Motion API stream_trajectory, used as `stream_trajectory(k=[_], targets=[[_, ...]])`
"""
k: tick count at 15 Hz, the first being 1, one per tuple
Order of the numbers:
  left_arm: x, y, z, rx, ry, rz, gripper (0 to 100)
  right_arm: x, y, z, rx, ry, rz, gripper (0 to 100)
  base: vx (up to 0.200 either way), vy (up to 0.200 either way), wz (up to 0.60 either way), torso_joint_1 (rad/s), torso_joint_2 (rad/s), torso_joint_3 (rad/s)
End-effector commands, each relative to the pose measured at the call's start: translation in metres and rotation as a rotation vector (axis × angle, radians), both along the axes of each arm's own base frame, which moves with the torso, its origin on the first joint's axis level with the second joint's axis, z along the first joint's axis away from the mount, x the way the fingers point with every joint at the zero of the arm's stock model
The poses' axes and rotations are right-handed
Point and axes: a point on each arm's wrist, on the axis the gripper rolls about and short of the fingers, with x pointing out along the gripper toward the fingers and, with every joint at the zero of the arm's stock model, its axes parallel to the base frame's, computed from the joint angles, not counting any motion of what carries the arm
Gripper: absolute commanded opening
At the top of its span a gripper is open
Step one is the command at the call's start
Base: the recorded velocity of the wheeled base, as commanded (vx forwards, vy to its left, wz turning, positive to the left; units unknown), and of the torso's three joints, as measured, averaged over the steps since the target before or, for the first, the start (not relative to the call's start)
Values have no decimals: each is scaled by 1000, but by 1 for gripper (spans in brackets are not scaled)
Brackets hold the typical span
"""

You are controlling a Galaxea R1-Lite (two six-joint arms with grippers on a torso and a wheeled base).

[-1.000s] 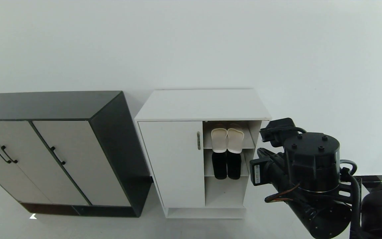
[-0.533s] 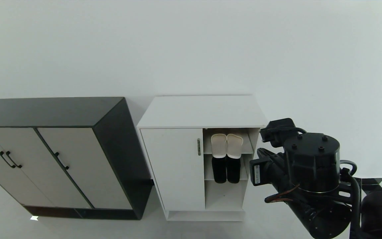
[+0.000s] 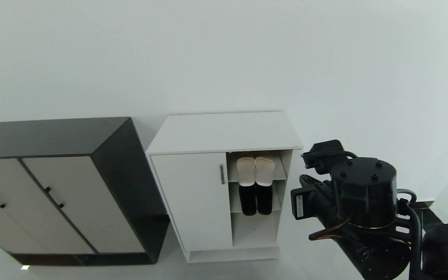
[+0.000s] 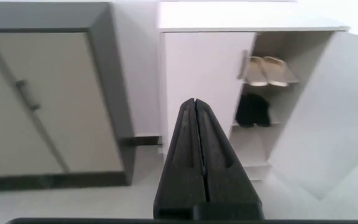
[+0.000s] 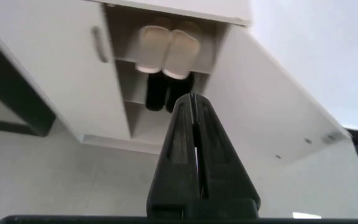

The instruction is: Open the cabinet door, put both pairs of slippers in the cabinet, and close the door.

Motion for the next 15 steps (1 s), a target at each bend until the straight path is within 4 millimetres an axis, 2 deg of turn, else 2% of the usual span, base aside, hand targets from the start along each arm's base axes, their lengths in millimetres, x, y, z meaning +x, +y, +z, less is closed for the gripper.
stream_trajectory(k=[1, 2, 4, 6, 7, 9, 12, 15], targets=[[0, 0, 0, 0, 1, 2, 0, 0, 0, 0, -1, 1, 0, 0, 0, 0, -600, 12, 2, -2], [0, 0, 0, 0, 1, 2, 0, 1, 0, 0, -1, 1, -2, 0, 0, 0, -600, 12, 2, 2], [0, 0, 0, 0, 1, 4, 0, 3, -2, 1, 1, -1, -11, 0, 0, 0, 0, 0, 0, 0], [0, 0, 0, 0, 1, 4, 0, 16, -11, 5, 10, -6, -26, 0, 0, 0, 0, 0, 0, 0], [0, 0, 0, 1, 1, 4, 0, 28, -16, 13, 33, -13, -24, 0, 0, 0, 0, 0, 0, 0], [0, 0, 0, 1, 1, 4, 0, 57, -28, 18, 36, 3, -107, 0, 0, 0, 0, 0, 0, 0], [0, 0, 0, 1, 1, 4, 0, 103, -39, 9, 61, 39, -169, 0, 0, 0, 0, 0, 0, 0], [0, 0, 0, 1, 1, 4, 0, 143, -45, -9, 107, 75, -176, 0, 0, 0, 0, 0, 0, 0]])
